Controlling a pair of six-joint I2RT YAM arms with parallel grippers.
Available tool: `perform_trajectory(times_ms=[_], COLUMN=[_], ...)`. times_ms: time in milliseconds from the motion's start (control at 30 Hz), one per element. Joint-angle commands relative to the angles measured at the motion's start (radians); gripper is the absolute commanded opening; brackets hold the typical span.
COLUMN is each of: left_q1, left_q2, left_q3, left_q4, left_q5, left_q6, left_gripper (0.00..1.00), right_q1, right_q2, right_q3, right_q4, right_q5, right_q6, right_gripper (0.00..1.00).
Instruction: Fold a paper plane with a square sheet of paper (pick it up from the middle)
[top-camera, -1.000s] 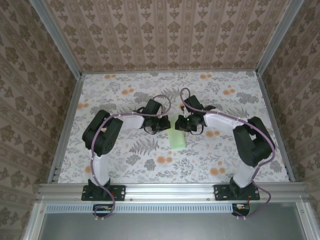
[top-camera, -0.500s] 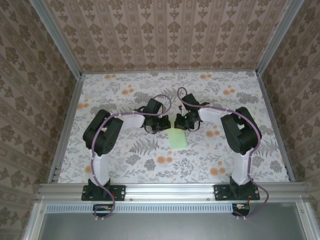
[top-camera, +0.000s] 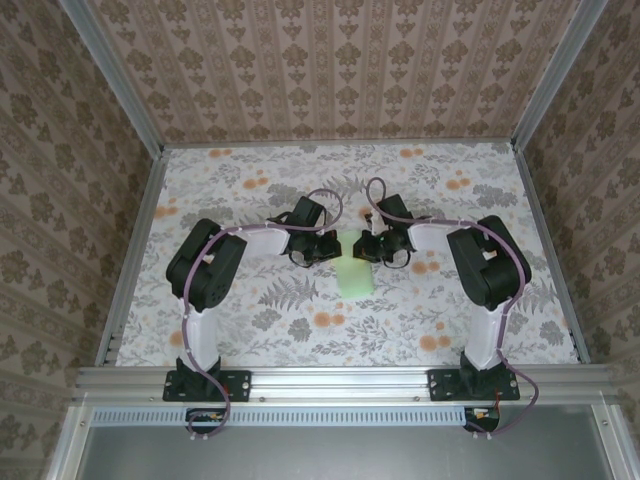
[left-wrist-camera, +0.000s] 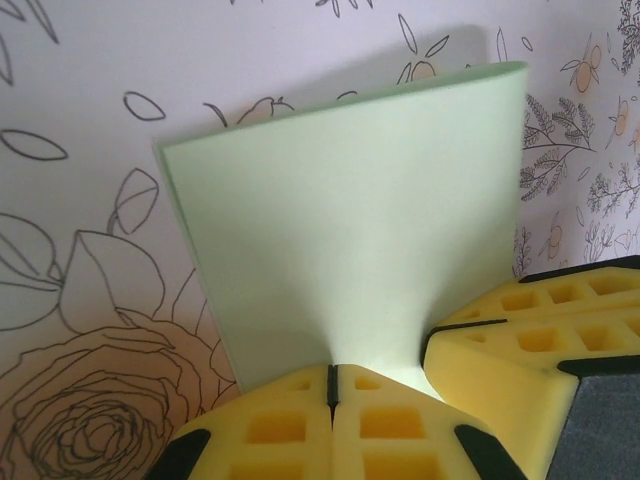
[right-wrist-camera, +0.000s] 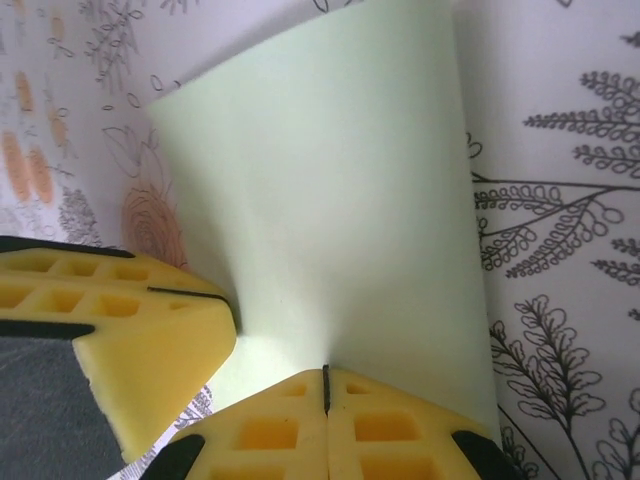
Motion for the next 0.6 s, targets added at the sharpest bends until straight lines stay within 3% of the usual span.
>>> perform_trajectory(times_ms=[0, 333, 567], left_q1=[0.014, 0.015, 0.010], left_q2=[0.118, 0.129, 0.137], left_q3=[-0.081, -0.068, -0.056], left_q4=[-0.200, -0.196, -0.205], left_q5=[-0.120, -0.099, -0.092], left_q6=[0.012, 0.028, 0.029], left_gripper=[0.00, 0.00, 0.00], right_q1=[-0.055, -0.081, -0.014], right_q2=[-0.015, -0.159, -0.034], right_q3=[-0.120, -0.105, 0.007], right_q4=[0.004, 0.074, 0.088], right_q5=[0.011, -0.069, -0.076], right_q6=[-0.014, 0.036, 0.079], right_gripper=[0.06, 0.06, 0.04])
